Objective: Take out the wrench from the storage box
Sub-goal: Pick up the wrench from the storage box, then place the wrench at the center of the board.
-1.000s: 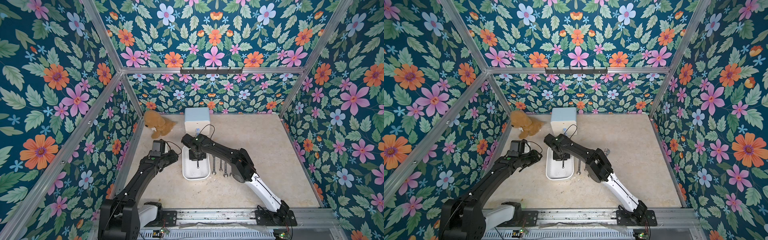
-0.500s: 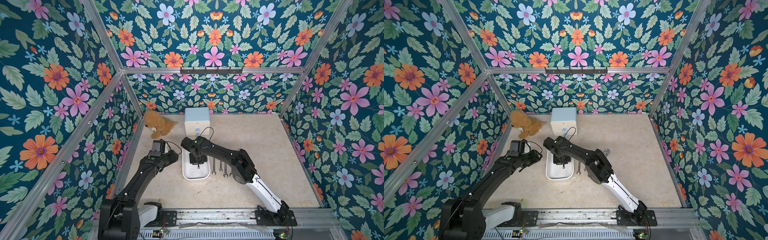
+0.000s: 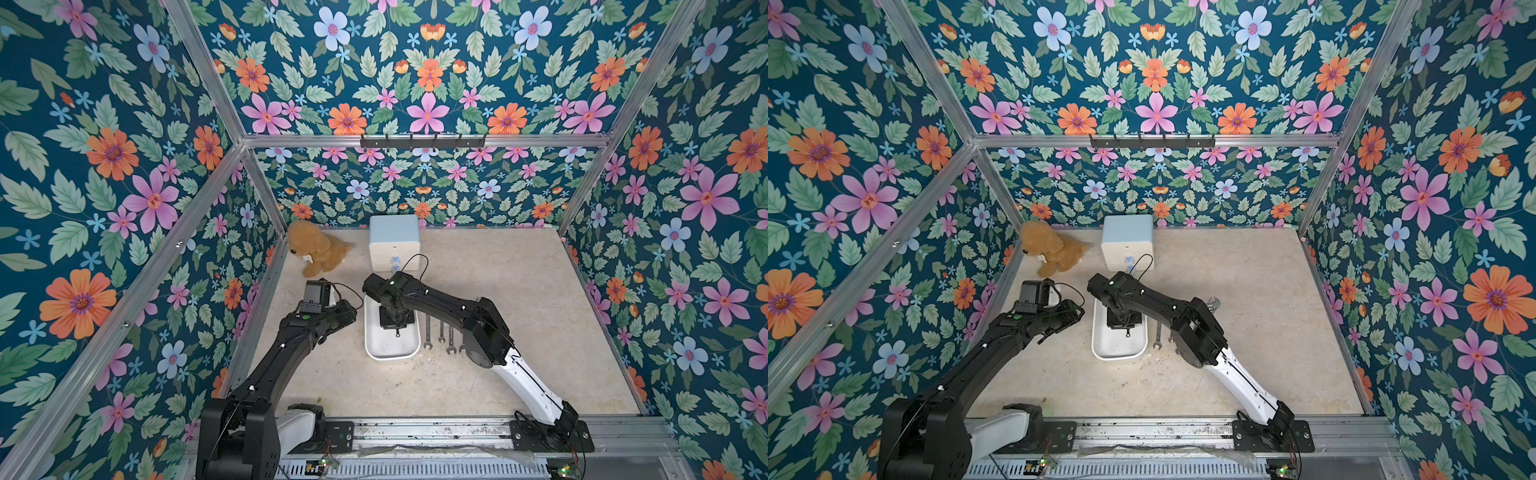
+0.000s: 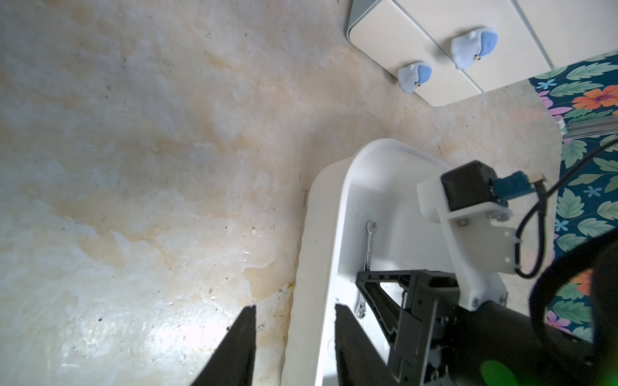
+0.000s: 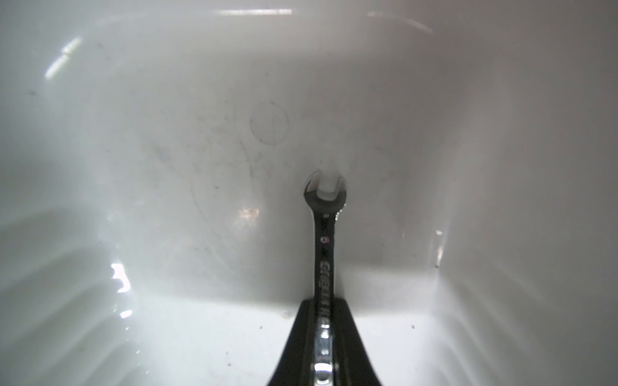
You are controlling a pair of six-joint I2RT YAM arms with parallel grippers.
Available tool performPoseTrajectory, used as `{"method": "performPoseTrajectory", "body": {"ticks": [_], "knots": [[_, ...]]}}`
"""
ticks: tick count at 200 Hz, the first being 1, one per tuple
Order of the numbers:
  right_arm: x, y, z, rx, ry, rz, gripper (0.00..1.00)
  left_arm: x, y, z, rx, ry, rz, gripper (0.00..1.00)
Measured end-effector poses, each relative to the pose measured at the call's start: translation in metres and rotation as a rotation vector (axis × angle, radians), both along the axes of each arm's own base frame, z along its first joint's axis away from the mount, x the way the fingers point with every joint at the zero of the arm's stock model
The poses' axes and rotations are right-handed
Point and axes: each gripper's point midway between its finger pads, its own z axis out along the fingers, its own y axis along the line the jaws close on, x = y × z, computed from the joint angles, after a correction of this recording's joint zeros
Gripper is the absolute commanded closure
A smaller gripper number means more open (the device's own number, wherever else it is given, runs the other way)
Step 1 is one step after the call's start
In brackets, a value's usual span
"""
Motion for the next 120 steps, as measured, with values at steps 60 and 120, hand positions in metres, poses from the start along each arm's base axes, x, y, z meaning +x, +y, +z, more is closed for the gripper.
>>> {"method": "performPoseTrajectory", "body": {"ticks": [60,120], "knots": [[0.005,0.006,0.037,0.036,-0.069,0.009,0.91,0.0,0.0,-0.001,0.0,0.002,0.0,0.56],[0.002,-0.006,0.077,0.046,-0.119,0.008,0.9,0.0,0.0,0.0,0.001,-0.002,0.002,0.57]]}}
